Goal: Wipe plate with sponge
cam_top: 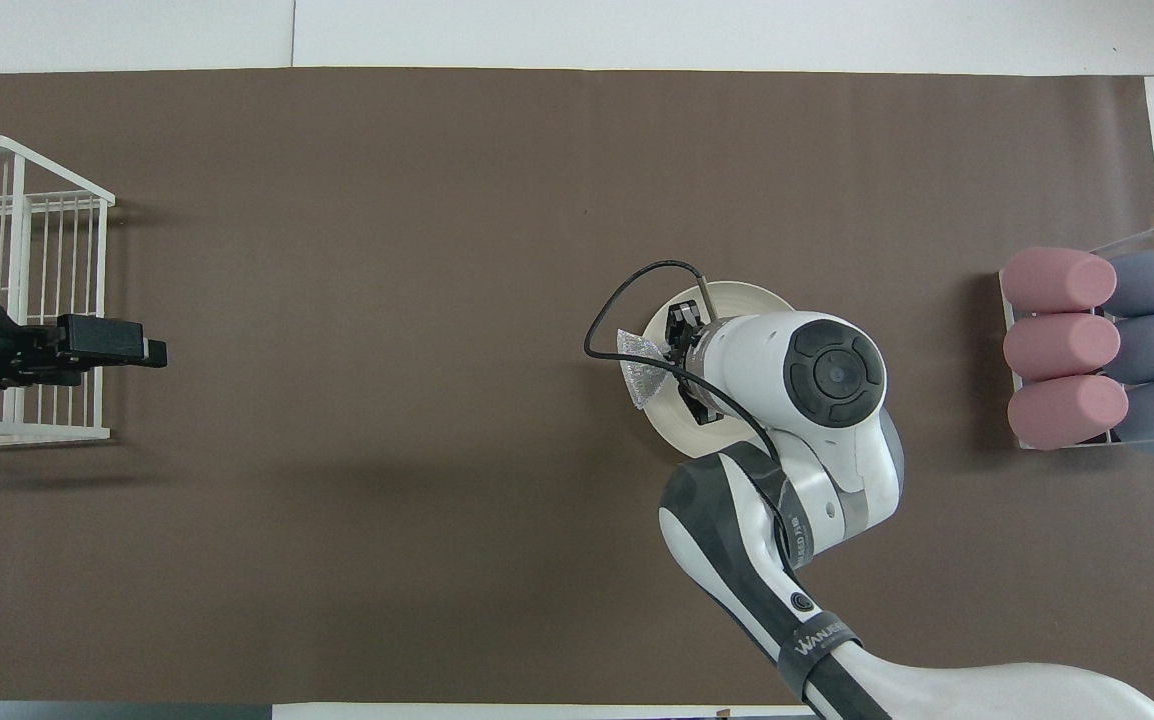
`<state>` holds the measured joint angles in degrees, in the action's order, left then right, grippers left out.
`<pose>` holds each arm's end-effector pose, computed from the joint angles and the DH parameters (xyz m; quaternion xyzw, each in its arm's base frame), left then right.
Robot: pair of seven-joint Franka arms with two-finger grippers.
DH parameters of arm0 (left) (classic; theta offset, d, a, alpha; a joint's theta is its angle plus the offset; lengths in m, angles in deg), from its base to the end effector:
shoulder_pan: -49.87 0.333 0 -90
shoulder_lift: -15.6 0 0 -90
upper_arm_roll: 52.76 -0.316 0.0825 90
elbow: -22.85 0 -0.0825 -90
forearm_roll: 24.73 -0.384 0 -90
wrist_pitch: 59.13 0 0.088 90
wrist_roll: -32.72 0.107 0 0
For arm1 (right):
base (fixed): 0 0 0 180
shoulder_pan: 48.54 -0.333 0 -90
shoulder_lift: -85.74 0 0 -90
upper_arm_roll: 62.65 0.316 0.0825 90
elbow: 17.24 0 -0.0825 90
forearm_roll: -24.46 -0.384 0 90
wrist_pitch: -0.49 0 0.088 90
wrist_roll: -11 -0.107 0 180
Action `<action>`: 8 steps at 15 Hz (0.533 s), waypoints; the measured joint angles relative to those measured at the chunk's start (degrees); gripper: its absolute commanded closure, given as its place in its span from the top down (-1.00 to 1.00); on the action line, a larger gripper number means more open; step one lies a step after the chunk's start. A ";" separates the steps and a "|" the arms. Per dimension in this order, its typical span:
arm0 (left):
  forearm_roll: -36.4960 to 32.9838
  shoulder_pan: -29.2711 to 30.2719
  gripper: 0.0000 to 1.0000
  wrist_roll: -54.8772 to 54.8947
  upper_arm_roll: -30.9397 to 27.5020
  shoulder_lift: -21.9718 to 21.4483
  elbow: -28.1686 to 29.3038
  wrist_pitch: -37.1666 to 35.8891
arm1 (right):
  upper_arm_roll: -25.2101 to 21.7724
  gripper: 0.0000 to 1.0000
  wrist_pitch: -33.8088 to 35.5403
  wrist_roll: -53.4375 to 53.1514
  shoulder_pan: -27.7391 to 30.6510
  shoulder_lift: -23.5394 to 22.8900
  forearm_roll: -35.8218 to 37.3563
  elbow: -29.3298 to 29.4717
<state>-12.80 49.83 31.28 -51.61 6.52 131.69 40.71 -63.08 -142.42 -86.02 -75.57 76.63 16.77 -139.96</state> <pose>0.5120 -0.0299 0.5692 0.9947 0.0200 -0.0016 0.1008 0.5185 0.2589 0.3492 -0.7830 0.6128 -0.0060 0.1061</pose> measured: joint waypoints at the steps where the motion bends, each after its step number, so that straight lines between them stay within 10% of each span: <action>1: -2.28 -0.25 1.00 -0.04 0.04 0.71 -2.22 -1.87 | 0.07 -1.00 -0.01 0.00 -0.01 -0.39 0.00 -0.21; 8: -11.83 -0.50 1.00 -0.08 0.38 6.26 -18.56 -17.36 | 0.05 -1.00 -0.05 3.47 1.48 -1.92 0.00 -1.44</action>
<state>-24.63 49.33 31.20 -51.23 12.78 113.14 23.35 -63.03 -142.47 -82.55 -74.09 74.71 16.77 -141.40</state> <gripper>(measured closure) 0.000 0.930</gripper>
